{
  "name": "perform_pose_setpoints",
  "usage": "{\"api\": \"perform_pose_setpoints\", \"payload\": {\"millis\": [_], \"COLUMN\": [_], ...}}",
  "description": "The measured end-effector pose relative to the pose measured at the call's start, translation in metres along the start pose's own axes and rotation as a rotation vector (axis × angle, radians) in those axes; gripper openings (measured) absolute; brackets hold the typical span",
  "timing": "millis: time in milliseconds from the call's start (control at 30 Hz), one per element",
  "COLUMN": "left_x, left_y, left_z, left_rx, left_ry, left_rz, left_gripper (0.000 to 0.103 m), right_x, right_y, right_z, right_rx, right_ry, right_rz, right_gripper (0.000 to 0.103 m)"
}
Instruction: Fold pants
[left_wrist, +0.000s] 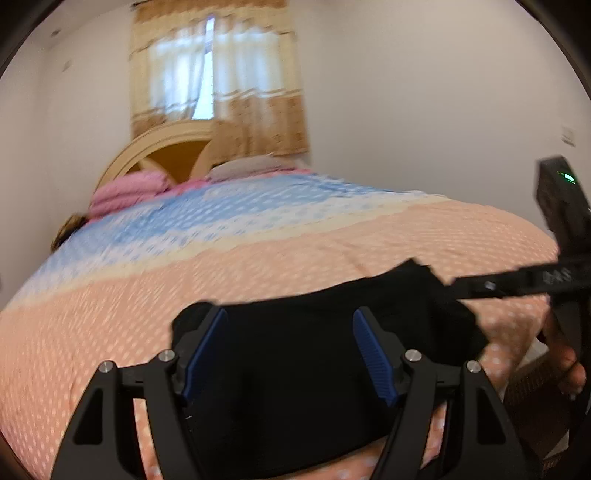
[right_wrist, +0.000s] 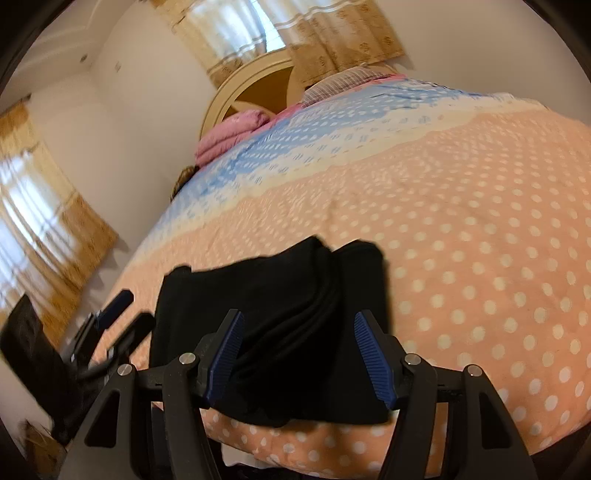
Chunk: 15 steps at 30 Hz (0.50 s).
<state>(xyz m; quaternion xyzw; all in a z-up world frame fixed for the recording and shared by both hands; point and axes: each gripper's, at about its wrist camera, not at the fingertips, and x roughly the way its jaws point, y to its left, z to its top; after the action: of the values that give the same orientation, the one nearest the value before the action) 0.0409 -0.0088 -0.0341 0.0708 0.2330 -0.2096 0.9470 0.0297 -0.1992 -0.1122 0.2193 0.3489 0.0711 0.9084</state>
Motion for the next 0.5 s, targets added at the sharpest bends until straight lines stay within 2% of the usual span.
{"api": "perform_pose_setpoints", "payload": {"millis": [167, 333, 400, 433, 500], "left_x": [0.019, 0.025, 0.024, 0.024, 0.022], "left_y": [0.025, 0.025, 0.027, 0.027, 0.03], "left_z": [-0.01, -0.015, -0.017, -0.017, -0.019], "left_rx": [-0.112, -0.114, -0.118, -0.121, -0.127], "left_ry": [0.058, 0.077, 0.08, 0.08, 0.083], "left_rz": [0.058, 0.064, 0.059, 0.055, 0.058], "left_gripper": [0.078, 0.08, 0.081, 0.081, 0.082], "right_x": [0.018, 0.015, 0.013, 0.013, 0.013], "right_y": [0.014, 0.007, 0.004, 0.002, -0.004], "right_z": [-0.005, -0.008, -0.008, -0.008, -0.009], "right_rx": [-0.036, -0.045, -0.062, -0.058, -0.049], "right_ry": [0.031, 0.04, 0.057, 0.067, 0.083], "right_rz": [-0.057, -0.076, -0.105, -0.11, -0.1], "right_gripper": [0.065, 0.062, 0.035, 0.032, 0.017]}}
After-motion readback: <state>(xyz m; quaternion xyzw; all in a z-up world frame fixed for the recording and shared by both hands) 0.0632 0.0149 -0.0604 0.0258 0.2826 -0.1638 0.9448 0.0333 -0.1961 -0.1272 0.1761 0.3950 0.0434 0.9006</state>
